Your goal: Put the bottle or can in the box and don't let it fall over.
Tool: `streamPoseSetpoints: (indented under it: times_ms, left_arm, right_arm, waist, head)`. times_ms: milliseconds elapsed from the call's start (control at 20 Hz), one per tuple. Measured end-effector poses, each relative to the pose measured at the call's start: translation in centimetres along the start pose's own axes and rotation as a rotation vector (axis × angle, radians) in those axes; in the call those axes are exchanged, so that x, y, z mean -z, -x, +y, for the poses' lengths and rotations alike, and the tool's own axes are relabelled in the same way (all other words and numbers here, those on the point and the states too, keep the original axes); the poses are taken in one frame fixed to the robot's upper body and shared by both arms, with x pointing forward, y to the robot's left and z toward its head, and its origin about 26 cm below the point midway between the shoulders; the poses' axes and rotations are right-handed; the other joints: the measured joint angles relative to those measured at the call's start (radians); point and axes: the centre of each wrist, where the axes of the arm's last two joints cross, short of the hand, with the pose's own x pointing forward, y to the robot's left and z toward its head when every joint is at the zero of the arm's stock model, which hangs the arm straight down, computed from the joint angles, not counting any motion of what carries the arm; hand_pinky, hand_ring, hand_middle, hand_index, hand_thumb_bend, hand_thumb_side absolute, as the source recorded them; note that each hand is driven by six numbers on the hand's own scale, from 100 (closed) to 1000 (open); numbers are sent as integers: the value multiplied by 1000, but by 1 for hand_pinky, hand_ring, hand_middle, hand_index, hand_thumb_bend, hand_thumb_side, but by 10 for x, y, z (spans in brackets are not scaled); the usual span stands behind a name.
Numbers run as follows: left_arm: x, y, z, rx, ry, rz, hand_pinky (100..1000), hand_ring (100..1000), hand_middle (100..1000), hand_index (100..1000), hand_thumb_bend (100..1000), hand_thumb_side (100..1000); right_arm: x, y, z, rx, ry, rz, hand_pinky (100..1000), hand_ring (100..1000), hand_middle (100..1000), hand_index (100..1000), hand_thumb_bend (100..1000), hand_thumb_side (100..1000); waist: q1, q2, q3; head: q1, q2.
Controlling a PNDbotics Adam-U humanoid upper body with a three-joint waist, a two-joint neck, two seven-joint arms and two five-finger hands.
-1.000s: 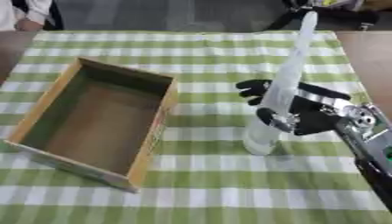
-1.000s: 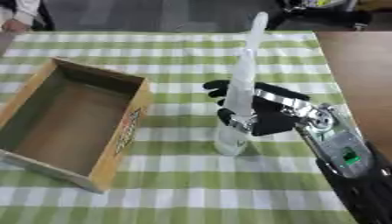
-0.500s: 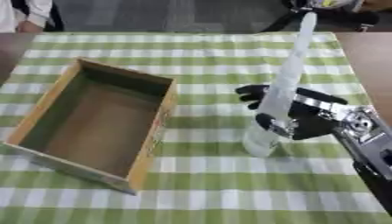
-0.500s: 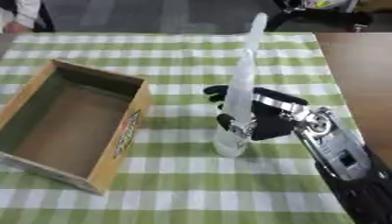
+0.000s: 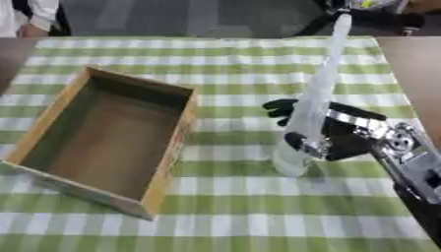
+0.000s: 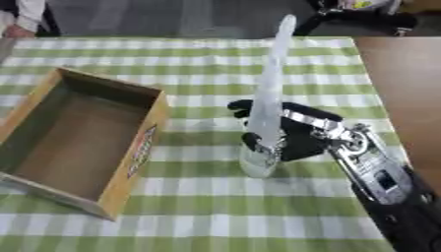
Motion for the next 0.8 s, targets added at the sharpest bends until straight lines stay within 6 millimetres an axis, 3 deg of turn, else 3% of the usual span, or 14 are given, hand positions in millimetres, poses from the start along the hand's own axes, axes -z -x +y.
streamPoseSetpoints:
  times_ms: [800]
  left_arm:
    - [0, 0, 0, 0, 2, 2, 1000, 787, 971, 849, 100, 867]
  right_arm:
    - [-1, 9, 4, -8, -3, 27, 950, 1000, 1000, 1000, 100, 512]
  waist:
    - [-1, 3, 3]
  head:
    - [-2, -5]
